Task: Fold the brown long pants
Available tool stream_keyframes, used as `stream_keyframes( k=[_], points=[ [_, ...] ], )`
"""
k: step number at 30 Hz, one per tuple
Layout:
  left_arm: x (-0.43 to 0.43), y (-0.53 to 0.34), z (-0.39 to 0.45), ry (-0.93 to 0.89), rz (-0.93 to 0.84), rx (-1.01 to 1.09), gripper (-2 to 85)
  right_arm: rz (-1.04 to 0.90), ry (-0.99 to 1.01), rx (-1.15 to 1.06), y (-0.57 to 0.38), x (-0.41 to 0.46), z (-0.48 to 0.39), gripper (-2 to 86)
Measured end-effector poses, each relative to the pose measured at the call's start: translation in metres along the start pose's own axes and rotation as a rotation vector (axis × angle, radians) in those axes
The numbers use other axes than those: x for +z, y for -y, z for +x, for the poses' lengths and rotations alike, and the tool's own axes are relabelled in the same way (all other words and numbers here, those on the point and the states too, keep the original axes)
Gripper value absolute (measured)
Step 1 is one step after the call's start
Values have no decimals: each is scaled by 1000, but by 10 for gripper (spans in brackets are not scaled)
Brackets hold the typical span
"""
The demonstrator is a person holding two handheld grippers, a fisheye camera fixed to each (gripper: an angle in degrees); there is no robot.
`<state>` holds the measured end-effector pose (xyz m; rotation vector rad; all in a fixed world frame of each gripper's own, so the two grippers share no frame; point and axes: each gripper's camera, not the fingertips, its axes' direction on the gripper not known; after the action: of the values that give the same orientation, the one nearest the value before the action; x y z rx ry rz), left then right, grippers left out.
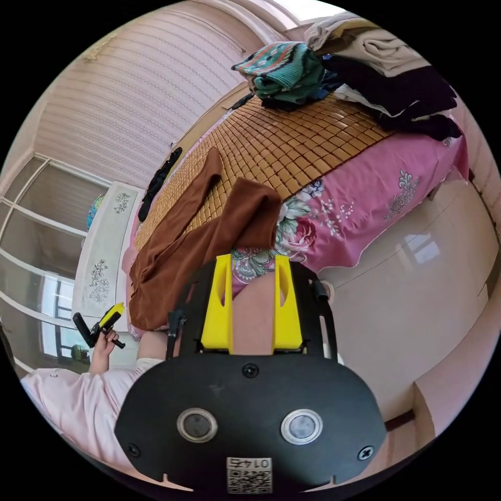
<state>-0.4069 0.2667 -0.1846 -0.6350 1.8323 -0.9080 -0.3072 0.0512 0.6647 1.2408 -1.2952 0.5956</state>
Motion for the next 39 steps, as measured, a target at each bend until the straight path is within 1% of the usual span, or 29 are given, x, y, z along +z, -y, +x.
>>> stream_keyframes(
  k=[3, 7, 9, 11, 14, 17, 19, 21, 22, 24, 25, 26, 27, 28, 29, 30, 31, 32, 33, 34, 35, 36, 37, 38, 39],
  points=[
    [17, 28, 28, -1, 2, 97, 78, 14, 39, -97, 25, 10, -14, 113],
    [62, 74, 61, 20, -35, 212, 82, 34, 51, -275, 74, 40, -50, 115],
    [88, 99, 77, 45, -43, 274, 83, 34, 32, -345, 93, 59, -65, 119],
    [131, 133, 95, 80, -68, 338, 84, 29, -44, -434, 116, 87, -83, 128],
    [187, 172, 104, 89, -98, 347, 86, -32, -131, -525, 149, 121, -94, 137],
    [243, 199, 102, 96, -136, 337, 91, -35, -133, -562, 180, 138, -93, 127],
    [276, 209, 95, 70, -183, 299, 94, -51, -140, -575, 198, 151, -90, 104],
    [306, 214, 90, 68, -229, 266, 94, -144, -140, -573, 213, 168, -86, 61],
    [324, 214, 86, 73, -260, 243, 93, -188, -111, -564, 220, 176, -81, 47],
    [349, 208, 81, 58, -316, 208, 83, -120, -14, -537, 223, 170, -68, 31],
    [348, 205, 78, 51, -263, 185, 63, -68, 93, -505, 227, 160, -59, 25],
    [352, 203, 77, 81, -260, 181, 41, -17, 233, -503, 233, 144, -55, 21],
    [353, 202, 78, 82, -257, 192, 29, 9, 297, -516, 236, 134, -57, 20],
    [351, 201, 80, 79, -243, 204, 13, 46, 393, -584, 237, 113, -68, 19],
    [346, 200, 81, 71, -210, 198, 4, 71, 447, -711, 232, 92, -88, 20],
    [343, 199, 81, 69, -197, 192, 2, 76, 458, -792, 227, 82, -100, 20],
    [338, 197, 80, 69, -175, 184, -2, 83, 453, -936, 213, 66, -117, 23],
    [337, 193, 79, 63, -171, 185, -4, 102, 400, -979, 204, 58, -122, 29],
    [337, 191, 78, 62, -172, 184, -4, 115, 366, -975, 201, 57, -119, 34],
    [337, 187, 76, 63, -173, 180, -5, 140, 269, -919, 202, 62, -105, 47],
    [337, 183, 75, 71, -173, 188, -6, 147, 181, -816, 209, 70, -82, 64],
    [337, 182, 75, 78, -168, 195, -6, 128, 162, -760, 216, 73, -69, 67],
    [335, 180, 75, 98, -161, 210, -6, 68, 199, -668, 230, 74, -45, 74],
    [335, 180, 77, 110, -171, 233, -6, 27, 278, -579, 244, 72, -21, 77],
    [336, 180, 77, 116, -182, 244, -6, 21, 298, -541, 250, 72, -9, 78]
  ],
)
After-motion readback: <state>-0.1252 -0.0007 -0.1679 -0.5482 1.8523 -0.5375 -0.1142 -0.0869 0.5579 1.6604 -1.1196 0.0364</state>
